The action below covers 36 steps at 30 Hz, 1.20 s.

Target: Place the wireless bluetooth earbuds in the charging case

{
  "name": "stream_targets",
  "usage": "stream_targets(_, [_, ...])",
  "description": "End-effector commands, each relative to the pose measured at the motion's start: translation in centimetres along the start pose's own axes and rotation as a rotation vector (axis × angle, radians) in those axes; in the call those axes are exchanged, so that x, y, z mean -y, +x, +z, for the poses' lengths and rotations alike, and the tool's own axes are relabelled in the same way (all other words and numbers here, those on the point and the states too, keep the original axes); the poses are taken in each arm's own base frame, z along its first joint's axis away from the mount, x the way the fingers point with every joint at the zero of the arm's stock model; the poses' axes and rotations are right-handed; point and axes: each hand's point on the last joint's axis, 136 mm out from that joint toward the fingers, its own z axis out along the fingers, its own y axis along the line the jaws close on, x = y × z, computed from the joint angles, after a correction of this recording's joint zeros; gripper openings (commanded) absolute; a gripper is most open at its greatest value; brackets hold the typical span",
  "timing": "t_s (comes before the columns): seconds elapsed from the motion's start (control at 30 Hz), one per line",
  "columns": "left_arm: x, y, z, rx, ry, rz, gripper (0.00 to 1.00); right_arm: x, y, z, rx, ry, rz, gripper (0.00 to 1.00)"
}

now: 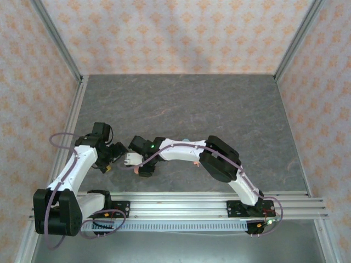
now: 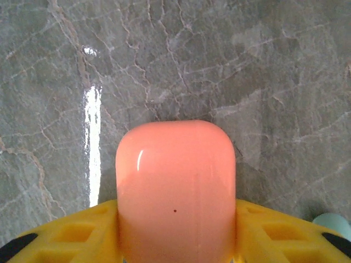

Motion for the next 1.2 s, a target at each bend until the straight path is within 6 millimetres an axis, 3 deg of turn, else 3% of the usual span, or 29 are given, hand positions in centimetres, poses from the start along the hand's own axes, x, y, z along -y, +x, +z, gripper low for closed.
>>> stream_targets(0.0, [-0.3, -0.2, -1.1, 0.019, -0.018, 0.031, 0.88, 1.4, -1.1, -1.8, 0.073, 0.090, 0.042, 0.46])
stream_targets(0.23, [0.8, -1.3, -2.8, 0.113, 0.050, 0.112, 0.89, 2.8, -1.2, -4.4, 0.194, 0.231, 0.098, 0.42])
stream_targets(0.37, [2.7, -1.6, -4.1, 0.161, 0.166, 0.182, 0.89, 4.4, -1.1, -6.7, 0.263, 0.348, 0.142, 0.42])
stream_targets(0.47, [3.9, -1.6, -5.6, 0.195, 0.235, 0.245, 0.89, 5.7, -1.1, -9.2, 0.324, 0.440, 0.172, 0.42])
stream_targets(0.7, [9.7, -0.2, -10.9, 0.240, 0.580, 0.453, 0.89, 7.1, -1.2, -15.9, 0.401, 0.564, 0.175, 0.43])
stream_targets(0.87, [12.8, 0.7, -14.8, 0.272, 0.774, 0.573, 0.87, 6.6, -1.2, -19.4, 0.393, 0.540, 0.155, 0.43])
stream_targets(0.97, [14.4, 1.9, -16.7, 0.247, 0.879, 0.659, 0.82, 5.7, -0.7, -20.2, 0.369, 0.511, 0.127, 0.44])
stream_targets(1.17, [15.8, 4.5, -17.6, 0.134, 0.956, 0.787, 0.77, 5.0, -0.3, -21.8, 0.371, 0.506, 0.130, 0.44])
